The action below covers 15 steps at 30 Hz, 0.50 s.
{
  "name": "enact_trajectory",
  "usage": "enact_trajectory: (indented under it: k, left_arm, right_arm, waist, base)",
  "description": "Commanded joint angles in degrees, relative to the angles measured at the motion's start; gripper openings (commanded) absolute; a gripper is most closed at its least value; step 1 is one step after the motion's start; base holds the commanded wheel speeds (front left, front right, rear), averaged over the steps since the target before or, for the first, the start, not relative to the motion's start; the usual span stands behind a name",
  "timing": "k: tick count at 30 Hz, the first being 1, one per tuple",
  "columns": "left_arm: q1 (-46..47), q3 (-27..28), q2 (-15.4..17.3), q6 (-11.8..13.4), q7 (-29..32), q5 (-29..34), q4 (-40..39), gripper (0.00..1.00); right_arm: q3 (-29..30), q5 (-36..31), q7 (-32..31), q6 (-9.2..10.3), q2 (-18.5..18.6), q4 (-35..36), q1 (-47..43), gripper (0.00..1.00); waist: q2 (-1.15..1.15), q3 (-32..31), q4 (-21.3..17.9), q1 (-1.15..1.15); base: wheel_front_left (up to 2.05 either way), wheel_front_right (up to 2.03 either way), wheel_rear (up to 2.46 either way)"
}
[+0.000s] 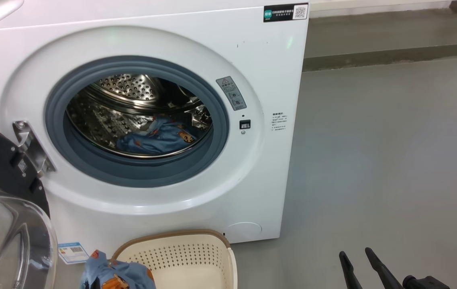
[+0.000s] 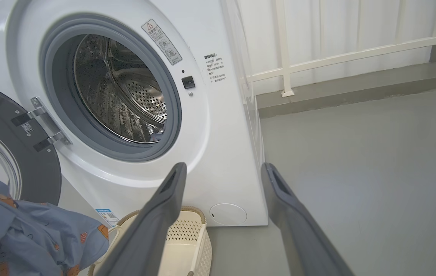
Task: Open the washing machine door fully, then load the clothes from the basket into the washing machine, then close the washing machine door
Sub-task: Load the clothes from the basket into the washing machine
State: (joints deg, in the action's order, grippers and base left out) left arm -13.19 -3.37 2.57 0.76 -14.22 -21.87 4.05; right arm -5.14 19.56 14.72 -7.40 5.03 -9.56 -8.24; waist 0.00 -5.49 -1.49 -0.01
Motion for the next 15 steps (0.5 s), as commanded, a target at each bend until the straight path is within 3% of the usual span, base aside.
enact_trajectory:
  k: [1,15]
  left_arm:
    - [0.86,1.69,0.32,0.32,-0.78,0.53,-1.79,0.0]
    - [0.06,1.93,0.31,0.59,-0.78,0.83,-3.48,0.0]
  right_arm:
    - [-1.56,-0.68,0.28,-0.09,0.75,1.37,1.19,1.0]
    - [-1.77,-0.65,0.28,-0.09,1.1,1.54,1.24,1.0]
  waist:
    - [0.0,-0.24,0.03,0.01]
    - [0.0,-0.27,-0.32,0.01]
  base:
    - [0.0,0.0,0.0]
    - [0.0,0.0,0.0]
